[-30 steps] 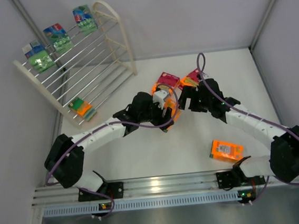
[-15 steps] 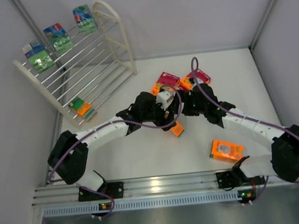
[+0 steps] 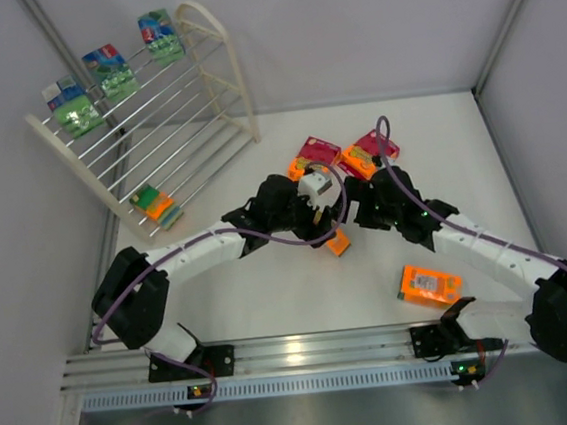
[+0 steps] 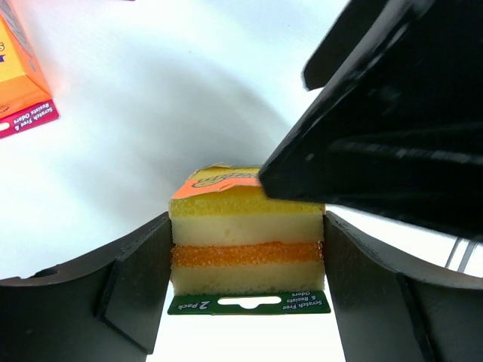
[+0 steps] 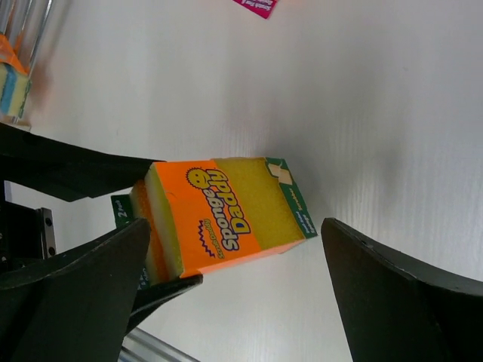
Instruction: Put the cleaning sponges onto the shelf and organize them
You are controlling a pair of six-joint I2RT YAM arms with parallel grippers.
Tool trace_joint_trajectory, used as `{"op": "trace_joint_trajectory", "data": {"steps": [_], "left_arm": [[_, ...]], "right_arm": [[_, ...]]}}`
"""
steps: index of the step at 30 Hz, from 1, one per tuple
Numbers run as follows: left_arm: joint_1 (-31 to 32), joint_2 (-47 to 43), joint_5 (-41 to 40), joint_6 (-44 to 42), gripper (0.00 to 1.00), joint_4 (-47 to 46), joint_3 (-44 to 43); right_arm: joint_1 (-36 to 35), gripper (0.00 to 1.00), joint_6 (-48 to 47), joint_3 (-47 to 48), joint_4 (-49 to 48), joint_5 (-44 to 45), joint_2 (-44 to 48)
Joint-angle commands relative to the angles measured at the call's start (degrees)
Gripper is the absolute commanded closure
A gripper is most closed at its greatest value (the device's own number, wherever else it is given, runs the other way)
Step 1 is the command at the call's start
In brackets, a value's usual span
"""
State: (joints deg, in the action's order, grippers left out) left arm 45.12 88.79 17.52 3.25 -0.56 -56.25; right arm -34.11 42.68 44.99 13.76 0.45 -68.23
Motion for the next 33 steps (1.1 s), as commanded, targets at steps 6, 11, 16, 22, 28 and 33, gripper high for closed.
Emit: {"op": "trace_joint_trajectory", "data": {"steps": [6, 11, 16, 22, 28, 33], "left_arm": [[2.95, 2.35, -2.14, -4.56, 0.19, 0.11, -0.88], [3.3, 2.0, -3.01, -4.56, 0.17, 0.38, -0.27], [3.57, 1.47, -4.51, -4.83, 0.12, 2.84, 0.09], [4.53, 2.43, -8.11, -5.09, 0.09, 4.07, 0.61], [6.29, 2.61, -11.37, -4.13, 0.13, 4.25, 1.93], [6.29, -0.8, -13.3, -1.06, 0.08, 4.34, 4.04]], "right_arm": [[4.83, 0.01, 1.97, -1.75, 6.9, 5.53, 8.19], [6.42, 0.01, 1.71, -3.94, 8.04, 5.62, 9.6], [6.51, 0.01, 1.88, -5.09, 7.25, 5.0, 9.69], [6.51, 0.01, 1.88, -5.0, 6.81, 4.39, 8.81], [6.51, 0.01, 2.06, -5.44, 6.63, 4.3, 8.81], [6.51, 0.01, 2.15, -5.71, 6.37, 4.12, 8.55]]}}
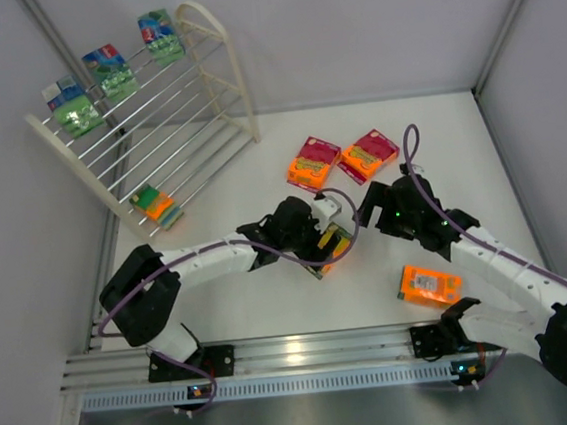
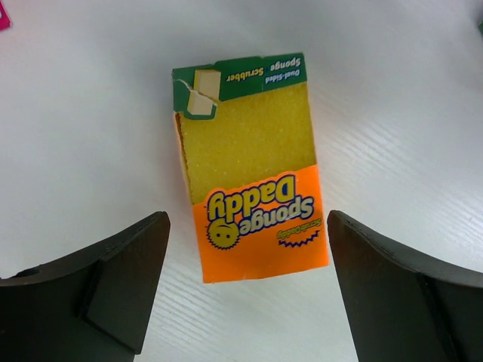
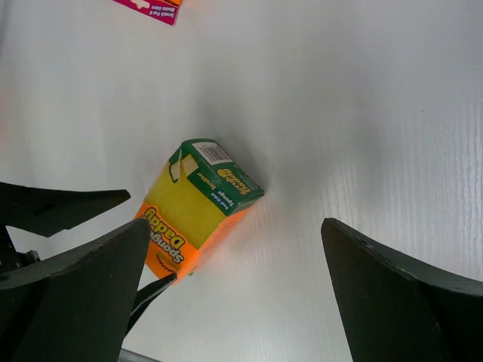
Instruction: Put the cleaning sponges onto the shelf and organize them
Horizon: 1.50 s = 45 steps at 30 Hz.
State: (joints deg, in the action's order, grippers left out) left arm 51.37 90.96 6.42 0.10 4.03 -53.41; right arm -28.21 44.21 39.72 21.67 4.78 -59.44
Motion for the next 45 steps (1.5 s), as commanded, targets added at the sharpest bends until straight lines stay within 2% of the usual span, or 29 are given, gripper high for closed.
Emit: {"op": "trace_joint_trajectory", "data": {"steps": [1, 6, 12, 21, 29, 32, 35, 36, 37, 41, 45], "left_arm": [[0.04, -3.5, -2.46, 2.62, 0.07, -0.25, 1.98], [0.04, -4.65, -4.83, 6.92, 0.02, -0.17, 3.13], [1.36, -3.68, -5.71, 10.36, 0.02, -0.25, 1.91], [4.34, 0.7, -5.8, 10.28, 0.02, 0.45, -0.03], [5.14, 6.33, -9.14, 9.92, 0.02, 1.15, -2.05], [5.23, 7.22, -9.66, 10.18, 0.05, 1.24, -2.58], [5.31, 7.04, -10.98, 10.88, 0.23, 1.24, -2.58], [5.31, 6.61, -12.12, 11.06, 0.33, 1.24, -2.4], [5.31, 6.25, -12.74, 11.24, 0.37, 1.15, -2.32], [5.23, 3.62, -16.77, 12.38, 0.41, 1.24, -1.61], [4.79, 0.72, -25.2, 15.01, 0.42, 1.41, -1.26]], "right_arm": [[0.61, 0.01, 0.71, -0.7, -1.72, -0.29, -0.24], [0.7, 0.01, 0.79, -0.96, -2.07, -0.91, -0.94], [0.61, 0.01, 0.62, -1.32, -1.72, -0.65, -0.07], [1.14, 0.01, 0.44, -2.28, -1.02, -0.64, 1.17], [1.84, 0.0, 0.09, -2.63, -0.05, -0.21, 2.49], [2.28, 0.0, 0.0, -2.9, 0.3, -0.12, 2.93], [2.72, 0.01, 0.0, -3.34, 0.39, -0.21, 3.28], [2.89, 0.01, 0.0, -3.51, 0.3, -0.29, 3.28], [2.98, 0.01, 0.0, -3.6, 0.39, -0.29, 3.36], [3.16, 0.01, -0.08, -3.86, 0.13, -0.64, 2.75], [3.25, 0.01, -0.35, -4.13, -0.22, -0.82, 2.14]]}}
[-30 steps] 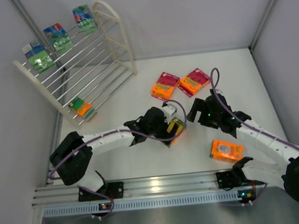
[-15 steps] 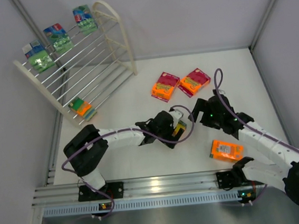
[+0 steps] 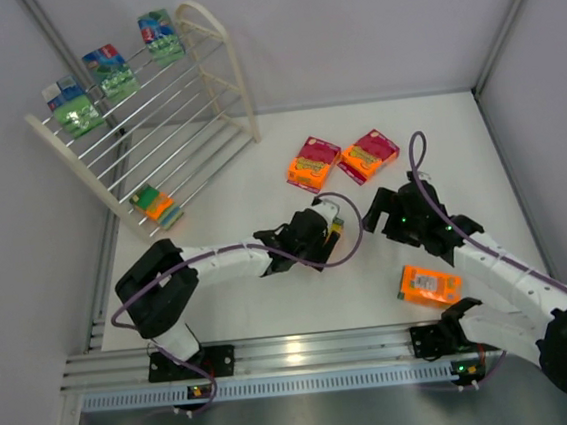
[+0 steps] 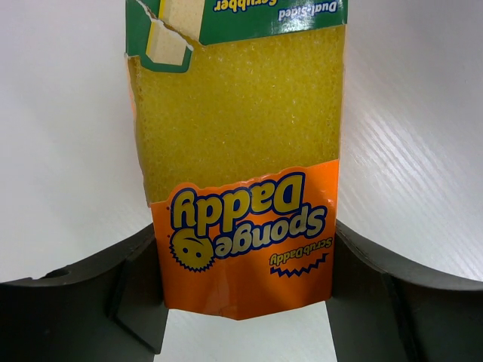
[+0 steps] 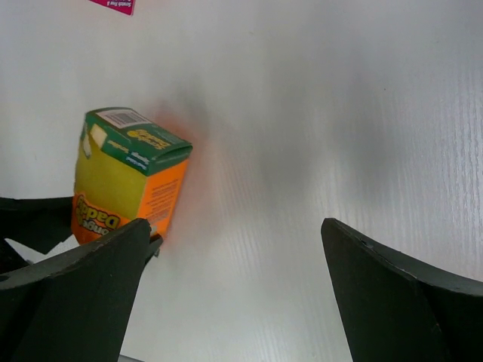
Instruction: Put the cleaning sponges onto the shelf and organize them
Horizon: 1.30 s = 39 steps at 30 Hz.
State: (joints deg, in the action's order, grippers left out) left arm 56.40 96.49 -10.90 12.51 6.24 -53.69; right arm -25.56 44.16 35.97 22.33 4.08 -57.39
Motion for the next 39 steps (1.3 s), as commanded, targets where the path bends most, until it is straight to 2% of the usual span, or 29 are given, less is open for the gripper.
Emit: {"op": "trace_joint_trajectory", "data": {"steps": [1, 3, 9, 14, 17, 21, 33, 39], "left_arm": [[-0.5, -5.43, -9.22, 3.39, 0.42, -0.53, -0.98], [-1.29, -7.19, -11.07, 5.67, 0.4, 0.17, -1.15], [-10.25, -7.19, -14.58, 12.62, 0.39, 3.78, -3.87], [-17.1, -4.74, -25.64, 16.05, 0.39, 4.65, -7.47], [-20.71, -2.1, -28.12, 17.19, 0.4, 4.92, -10.1], [-26.5, 1.5, -27.25, 18.51, 0.4, 4.83, -13.36], [-36.09, 8.1, -29.18, 21.67, 0.41, 4.83, -17.68], [-37.07, 10.38, -31.38, 23.96, 0.41, 4.83, -20.13]], "right_arm": [[0.6, 0.01, -0.39, -0.37, -0.88, -0.12, -0.01], [0.6, 0.01, -0.57, -0.37, -1.06, 0.05, -0.44], [0.69, 0.0, -0.92, -0.46, -2.02, -0.21, -1.85], [0.78, 0.01, -1.18, 0.24, -2.99, -0.74, -3.34], [0.78, 0.01, -1.27, 0.86, -3.34, -1.0, -4.31], [1.04, 0.0, -1.53, 1.39, -3.34, -1.26, -5.19], [1.74, 0.0, -1.98, 2.88, -2.82, -1.7, -6.51], [1.66, 0.01, -2.68, 3.76, -2.02, -2.14, -7.48]]}}
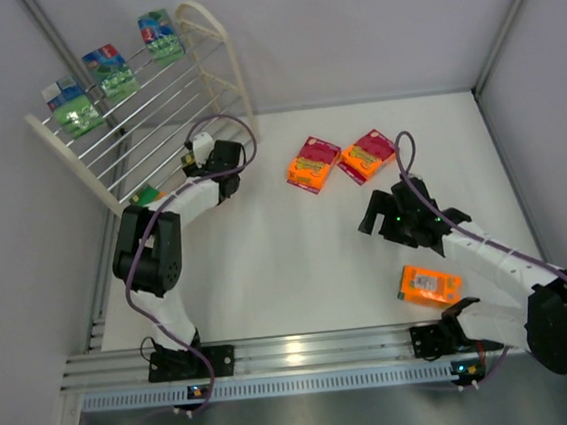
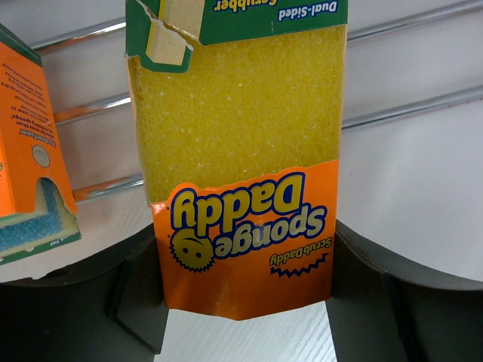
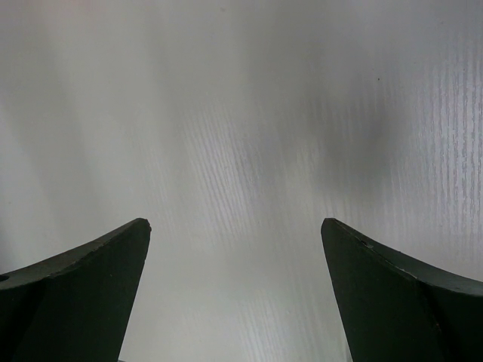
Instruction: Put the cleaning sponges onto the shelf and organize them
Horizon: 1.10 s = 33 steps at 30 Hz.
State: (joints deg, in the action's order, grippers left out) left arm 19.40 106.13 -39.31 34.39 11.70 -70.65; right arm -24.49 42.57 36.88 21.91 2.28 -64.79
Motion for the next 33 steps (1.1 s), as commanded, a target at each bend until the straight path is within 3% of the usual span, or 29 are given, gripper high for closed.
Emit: {"op": "trace_joint_trajectory", "data": {"steps": [1, 28, 33], "left_arm": [[-0.15, 1.53, -3.31, 2.78, 0.41, -0.63, -3.61], [-6.48, 6.11, 0.11, 6.83, 0.39, -0.72, -6.08], [-6.74, 6.28, 1.51, 6.48, 0.33, -0.81, -6.34]], "right_arm": [[0.58, 0.01, -0.99, 2.84, -1.7, -0.35, 0.02], [0.76, 0.01, -0.12, 1.52, -1.78, -0.17, 1.16], [0.76, 0.01, -0.12, 1.61, -1.78, -0.26, 1.51]]}}
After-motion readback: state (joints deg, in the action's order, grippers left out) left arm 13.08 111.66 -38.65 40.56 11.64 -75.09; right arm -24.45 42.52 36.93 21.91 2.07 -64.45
